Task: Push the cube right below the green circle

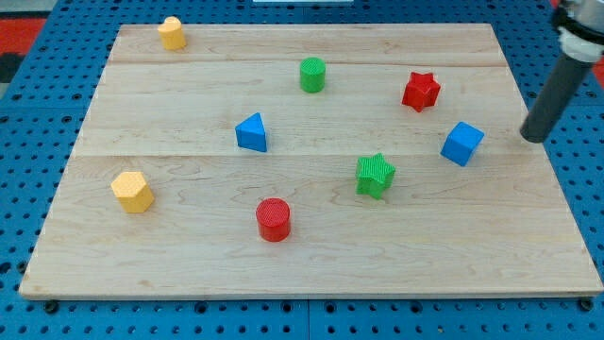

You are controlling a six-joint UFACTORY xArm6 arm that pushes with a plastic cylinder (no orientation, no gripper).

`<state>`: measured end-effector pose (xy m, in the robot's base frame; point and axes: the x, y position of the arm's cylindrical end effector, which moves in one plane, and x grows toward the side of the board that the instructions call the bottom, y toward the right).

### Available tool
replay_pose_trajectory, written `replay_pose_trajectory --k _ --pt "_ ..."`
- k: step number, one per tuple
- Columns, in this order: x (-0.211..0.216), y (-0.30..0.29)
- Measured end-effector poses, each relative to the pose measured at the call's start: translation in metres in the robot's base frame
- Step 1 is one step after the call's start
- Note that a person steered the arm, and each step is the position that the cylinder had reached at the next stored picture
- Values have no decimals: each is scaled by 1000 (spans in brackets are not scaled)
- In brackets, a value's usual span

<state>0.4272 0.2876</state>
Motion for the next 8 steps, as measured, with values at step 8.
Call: replay_pose_trajectory --k 8 --pt "-33 -167"
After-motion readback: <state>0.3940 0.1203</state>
